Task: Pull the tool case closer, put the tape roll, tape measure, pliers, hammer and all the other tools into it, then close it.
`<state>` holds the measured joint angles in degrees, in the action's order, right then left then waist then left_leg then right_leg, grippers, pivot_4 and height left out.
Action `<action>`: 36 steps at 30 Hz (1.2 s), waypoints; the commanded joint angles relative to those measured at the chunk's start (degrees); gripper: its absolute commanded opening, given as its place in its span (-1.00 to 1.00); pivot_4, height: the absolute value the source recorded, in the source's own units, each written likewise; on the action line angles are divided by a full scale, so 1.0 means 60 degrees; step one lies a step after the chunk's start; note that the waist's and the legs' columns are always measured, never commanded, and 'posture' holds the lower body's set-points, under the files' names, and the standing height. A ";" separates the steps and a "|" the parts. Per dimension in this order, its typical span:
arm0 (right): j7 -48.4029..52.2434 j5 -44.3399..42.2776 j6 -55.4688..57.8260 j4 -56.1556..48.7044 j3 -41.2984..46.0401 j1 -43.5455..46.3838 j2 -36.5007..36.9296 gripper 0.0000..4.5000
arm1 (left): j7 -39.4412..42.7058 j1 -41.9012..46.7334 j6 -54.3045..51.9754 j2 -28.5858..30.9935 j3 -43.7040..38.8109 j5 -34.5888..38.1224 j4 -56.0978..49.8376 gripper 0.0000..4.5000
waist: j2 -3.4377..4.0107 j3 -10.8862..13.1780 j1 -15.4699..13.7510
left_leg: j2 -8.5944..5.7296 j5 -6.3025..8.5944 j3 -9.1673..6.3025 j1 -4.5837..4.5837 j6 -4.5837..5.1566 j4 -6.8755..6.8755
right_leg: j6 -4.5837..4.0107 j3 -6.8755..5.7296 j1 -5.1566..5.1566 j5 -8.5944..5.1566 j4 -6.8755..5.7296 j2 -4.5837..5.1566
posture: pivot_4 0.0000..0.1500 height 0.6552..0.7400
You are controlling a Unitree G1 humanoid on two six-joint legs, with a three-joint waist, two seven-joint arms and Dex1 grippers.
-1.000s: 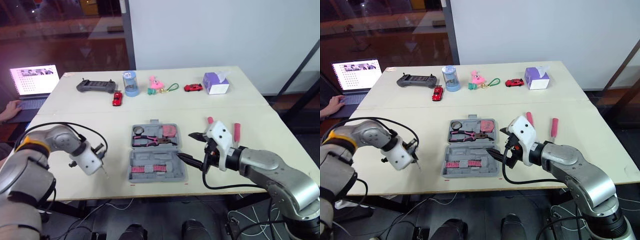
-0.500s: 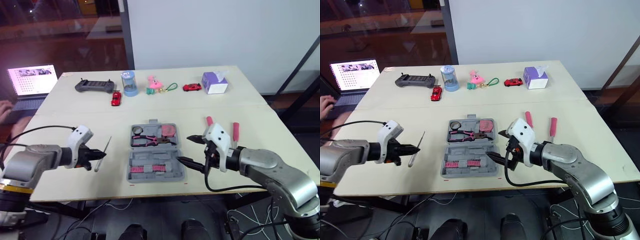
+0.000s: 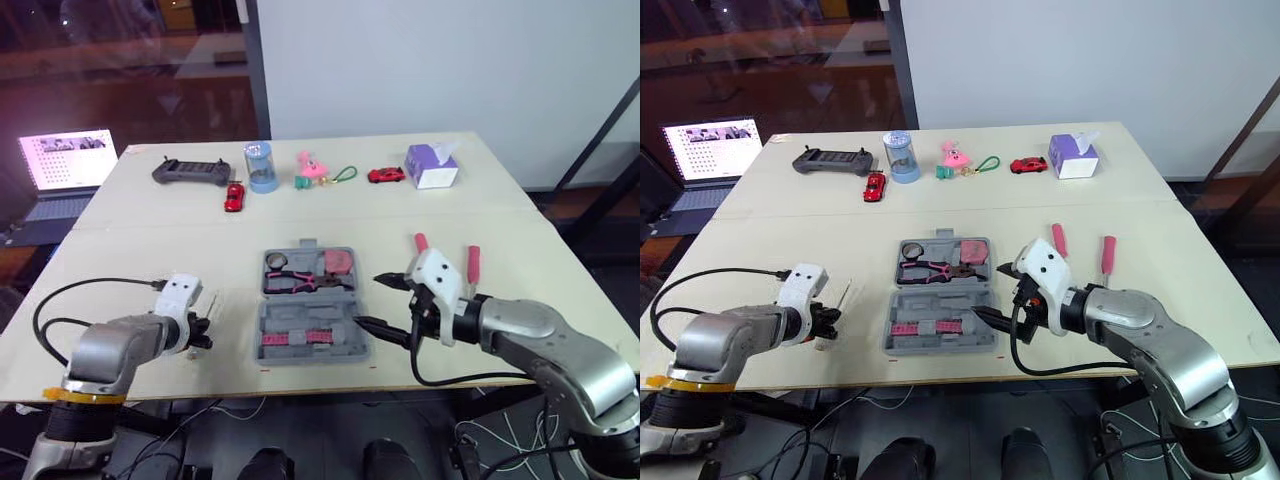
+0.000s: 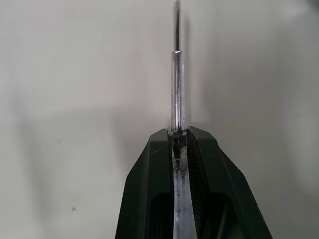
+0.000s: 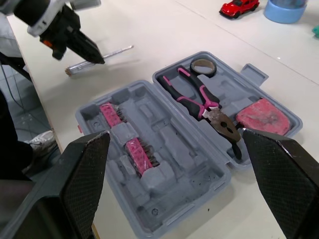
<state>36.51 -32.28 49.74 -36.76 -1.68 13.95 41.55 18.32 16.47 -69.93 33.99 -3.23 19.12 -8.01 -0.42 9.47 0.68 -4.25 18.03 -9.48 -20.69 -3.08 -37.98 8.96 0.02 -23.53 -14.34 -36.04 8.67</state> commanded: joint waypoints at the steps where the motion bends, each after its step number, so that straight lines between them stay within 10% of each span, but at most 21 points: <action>1: 0.0035 -0.0118 -0.0056 -0.0229 0.0260 0.0028 0.0053 1.00 | -0.0494 -0.0276 0.0373 -0.0304 0.0228 -0.0619 0.0943 -0.98 | 0.0016 -0.0010 -0.0014 | 0.0000 0.0001 0.0002 0.0015 0.0001 0.0000 | -0.0001 -0.0001 0.0014 0.0001 0.0001 0.0001 | 1.00 1.00; 9: 0.0127 -0.0025 -0.0198 -0.0034 0.0280 0.0163 0.0118 1.00 | -0.0627 -0.0068 0.1200 -0.1093 0.0117 -0.0853 0.2347 -0.98 | 0.0246 -0.0153 -0.0184 | 0.0000 0.0003 0.0005 0.0070 0.0007 0.0008 | 0.0000 -0.0002 0.0065 -0.0001 -0.0003 0.0001 | 1.00 1.00; 20: 0.0433 0.0104 -0.0491 0.0330 0.0279 0.0343 0.0230 1.00 | -0.0378 -0.0322 0.1441 -0.1023 -0.0534 -0.0675 0.1196 0.97 | 0.0205 -0.0162 -0.0206 | 0.0000 0.0002 0.0004 0.0063 0.0005 0.0007 | 0.0001 -0.0003 0.0065 -0.0001 0.0004 0.0001 | 1.00 1.00; 30: 0.0698 0.0269 -0.0916 0.0860 0.0479 0.0164 0.0460 1.00 | 0.0337 -0.2094 0.0491 -0.0443 -0.1562 0.0496 -0.3629 0.97 | 0.0003 -0.0031 -0.0181 | 0.0002 0.0003 -0.0002 0.0015 0.0002 0.0009 | -0.0002 -0.0002 0.0018 0.0000 0.0012 0.0000 | 1.00 1.00; 36: 0.0696 0.0293 -0.0924 0.0842 0.0525 -0.0041 0.0443 1.00 | -0.0103 -0.2157 0.1863 -0.0489 -0.0914 -0.0333 -0.2771 0.97 | 0.0000 -0.0026 -0.0250 | 0.0002 0.0004 0.0001 0.0015 0.0002 0.0009 | -0.0007 -0.0006 0.0023 0.0003 0.0019 0.0001 | 1.00 1.00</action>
<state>40.67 -30.53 45.05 -30.15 -0.05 13.70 43.84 18.59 2.73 -63.05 30.66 -9.85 19.84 -26.51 -0.43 9.31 -0.82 -4.23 18.05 -9.48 -20.60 -3.07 -37.93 8.92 -0.02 -23.38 -14.32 -35.93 8.67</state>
